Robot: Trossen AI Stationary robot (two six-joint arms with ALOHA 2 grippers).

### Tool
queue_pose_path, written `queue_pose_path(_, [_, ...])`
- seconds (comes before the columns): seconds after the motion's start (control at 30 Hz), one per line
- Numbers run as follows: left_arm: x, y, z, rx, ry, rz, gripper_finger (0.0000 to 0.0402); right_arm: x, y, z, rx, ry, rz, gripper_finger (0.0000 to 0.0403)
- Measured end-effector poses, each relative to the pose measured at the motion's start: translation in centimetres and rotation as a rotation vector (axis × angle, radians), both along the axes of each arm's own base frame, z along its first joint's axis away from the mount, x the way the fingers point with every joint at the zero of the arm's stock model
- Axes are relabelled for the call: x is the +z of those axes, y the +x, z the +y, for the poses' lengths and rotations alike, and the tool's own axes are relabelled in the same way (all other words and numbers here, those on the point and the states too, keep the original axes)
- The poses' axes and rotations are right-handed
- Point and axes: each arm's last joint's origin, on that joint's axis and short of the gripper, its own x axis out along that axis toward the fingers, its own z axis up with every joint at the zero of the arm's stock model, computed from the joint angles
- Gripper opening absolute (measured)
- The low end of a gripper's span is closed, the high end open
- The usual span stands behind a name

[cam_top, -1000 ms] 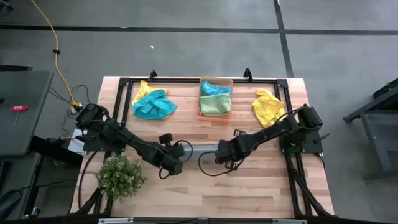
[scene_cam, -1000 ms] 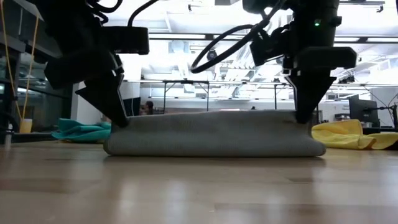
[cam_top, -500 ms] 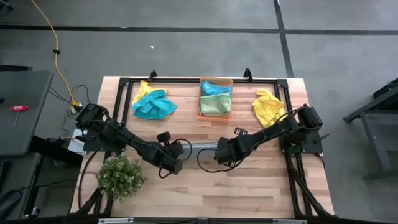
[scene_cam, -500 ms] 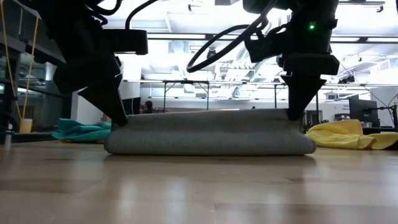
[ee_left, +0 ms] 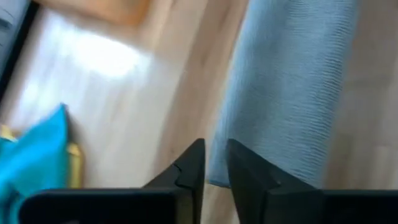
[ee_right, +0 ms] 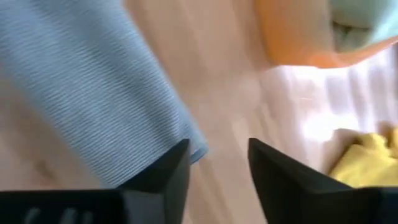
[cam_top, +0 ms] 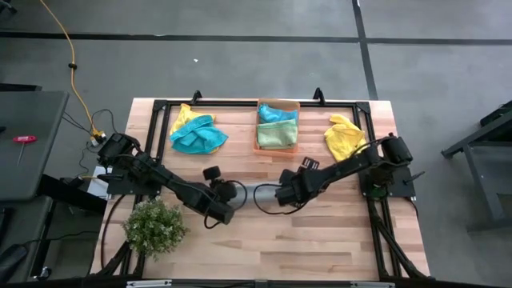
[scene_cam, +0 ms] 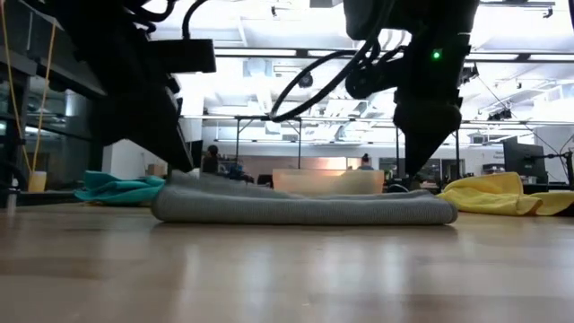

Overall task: Fold microfiber towels
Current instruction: Fold the gray microfiber cloth

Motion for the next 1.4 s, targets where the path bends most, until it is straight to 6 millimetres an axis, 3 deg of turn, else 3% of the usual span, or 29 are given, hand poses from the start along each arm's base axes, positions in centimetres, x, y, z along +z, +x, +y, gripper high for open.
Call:
queue_pose_path(0.23, [0.2,-0.6,0.3,-0.036,0.121,0.079,0.0117,0.4,-1.2,-0.5,0.022,-0.086,0.122,0.0207])
queue_pose_path(0.53, [-0.7,-1.6,-1.5,-0.144,0.237,0.0,0.0149,1.0,-3.6,3.0,0.124,-0.21,0.194,0.0209])
queue_pose_path(0.63, [-1.2,-1.8,-1.8,-0.214,0.175,-0.06,0.0148,1.2,-5.1,3.7,0.092,-0.269,0.203,0.0209])
queue_pose_path(0.77, [-0.7,-2.1,-0.9,-0.306,0.035,-0.124,0.0143,0.6,-9.0,2.7,-0.045,-0.215,0.186,0.0209])
queue_pose_path(0.9, [1.9,-2.3,0.7,-0.368,-0.01,-0.196,0.0138,0.3,-12.7,1.2,-0.194,-0.087,0.032,0.0209])
queue_pose_path(1.0, [4.8,-1.9,1.7,-0.447,-0.033,-0.34,0.0138,0.0,-13.9,0.8,-0.233,0.076,-0.2,0.0209])
queue_pose_path(1.13, [8.2,-1.4,2.6,-0.684,-0.156,-0.571,0.0138,-0.5,-14.1,0.5,-0.235,0.298,-0.524,0.0209])
queue_pose_path(1.23, [9.6,-1.0,3.1,-0.838,-0.226,-0.707,0.0136,-1.5,-13.8,0.1,-0.286,0.443,-0.743,0.0209])
queue_pose_path(1.4, [10.3,-0.8,3.5,-0.876,-0.257,-0.782,0.0136,-4.2,-13.4,-0.8,-0.386,0.565,-0.943,0.0209])
